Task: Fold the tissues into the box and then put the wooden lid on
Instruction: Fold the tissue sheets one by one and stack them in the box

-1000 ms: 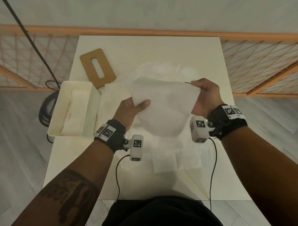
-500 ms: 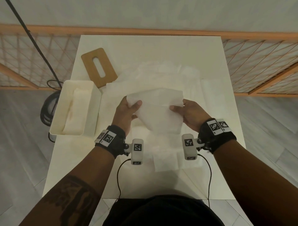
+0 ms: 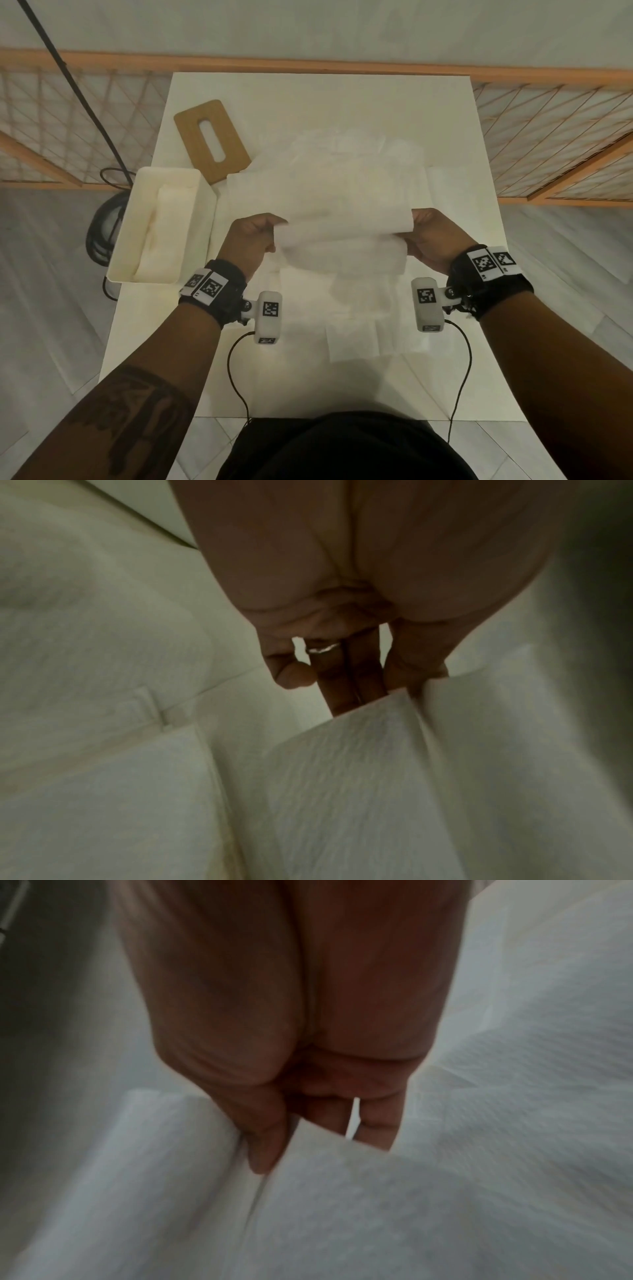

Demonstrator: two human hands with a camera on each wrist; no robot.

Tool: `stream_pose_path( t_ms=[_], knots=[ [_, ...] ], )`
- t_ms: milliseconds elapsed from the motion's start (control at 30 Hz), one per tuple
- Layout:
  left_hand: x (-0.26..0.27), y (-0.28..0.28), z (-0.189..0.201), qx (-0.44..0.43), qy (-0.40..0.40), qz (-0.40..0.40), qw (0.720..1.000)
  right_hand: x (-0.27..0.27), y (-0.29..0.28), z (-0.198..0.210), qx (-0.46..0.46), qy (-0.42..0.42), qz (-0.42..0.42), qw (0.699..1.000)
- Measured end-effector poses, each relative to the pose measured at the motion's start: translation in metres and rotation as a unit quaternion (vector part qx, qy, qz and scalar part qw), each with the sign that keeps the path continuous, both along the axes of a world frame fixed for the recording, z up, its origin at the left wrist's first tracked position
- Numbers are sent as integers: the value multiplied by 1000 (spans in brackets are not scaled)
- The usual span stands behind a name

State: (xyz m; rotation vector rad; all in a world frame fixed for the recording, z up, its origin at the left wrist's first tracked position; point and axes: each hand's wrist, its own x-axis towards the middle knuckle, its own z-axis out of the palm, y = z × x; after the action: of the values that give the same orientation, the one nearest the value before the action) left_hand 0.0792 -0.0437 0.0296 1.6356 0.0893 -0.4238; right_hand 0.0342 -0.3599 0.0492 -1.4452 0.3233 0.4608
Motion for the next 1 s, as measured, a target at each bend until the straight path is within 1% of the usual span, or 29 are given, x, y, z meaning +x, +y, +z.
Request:
stream_pose_path(
  t_ms=[67,133,200,267,300,333,400,433,533,600,700,867,1000],
  knots=[
    [-3,-2,2,-14,27,-18,999,-1,-1,2,3,2,23,1000],
    [-4,-2,4,-28,62,-29,997,-2,-3,6,26,22,29,999],
    [-3,-1,3,-41,101,-35,993,-3,-5,8,71,56,14,996],
    [-3,0,1,-41,123,-25,991,-5,-3,9,101,84,-5,991],
    [-4,-1,1,-28,119,-23,992,-6,-2,7,90,90,-12,992],
    [-6,-2,0,-4,100,-30,995,-8,0,3,57,88,-14,994],
    [-10,-2,-5,66,39,-67,995,-13,3,-7,-25,70,-4,997],
    [-12,-2,-9,105,17,-85,991,-18,4,-12,-50,61,3,997],
    [-28,0,-12,153,16,-114,981,-38,8,-21,-77,62,13,995],
    [-41,3,-14,180,29,-136,974,-52,10,-24,-126,61,44,989],
    [-56,4,-20,215,47,-154,963,-63,12,-34,-204,59,101,972],
    [-61,1,-32,280,6,-163,946,-61,20,-48,-273,36,109,955],
    [-60,-1,-36,295,-11,-154,943,-58,24,-54,-324,15,99,941]
  ],
)
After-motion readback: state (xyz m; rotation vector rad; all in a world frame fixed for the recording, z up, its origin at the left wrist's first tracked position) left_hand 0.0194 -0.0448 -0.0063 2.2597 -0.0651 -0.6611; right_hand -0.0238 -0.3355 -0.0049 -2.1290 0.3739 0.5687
